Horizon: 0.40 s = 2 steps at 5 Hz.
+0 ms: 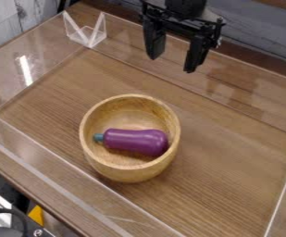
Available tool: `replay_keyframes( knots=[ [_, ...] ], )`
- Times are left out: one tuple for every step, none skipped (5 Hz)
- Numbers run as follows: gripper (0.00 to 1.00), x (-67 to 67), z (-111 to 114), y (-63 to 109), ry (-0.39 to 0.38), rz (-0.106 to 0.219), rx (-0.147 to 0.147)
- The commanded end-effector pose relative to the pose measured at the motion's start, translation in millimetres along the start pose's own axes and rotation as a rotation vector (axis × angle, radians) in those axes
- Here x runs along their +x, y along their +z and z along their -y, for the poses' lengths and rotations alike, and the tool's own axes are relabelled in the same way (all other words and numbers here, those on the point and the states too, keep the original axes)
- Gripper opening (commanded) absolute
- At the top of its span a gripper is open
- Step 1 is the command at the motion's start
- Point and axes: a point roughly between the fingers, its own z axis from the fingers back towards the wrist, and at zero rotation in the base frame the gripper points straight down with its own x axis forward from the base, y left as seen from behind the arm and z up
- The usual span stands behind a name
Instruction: Remove the purple eggplant from inside the brown bowl and put it on the table
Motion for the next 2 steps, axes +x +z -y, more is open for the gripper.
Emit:
replay_keyframes(
  knots=[
    [1.00,-2.0,0.0,-4.8,-0.020,-0.019,-0.002],
    [1.00,-15.4,-9.5,-10.0,-0.182,-0.053,0.003]
  ],
)
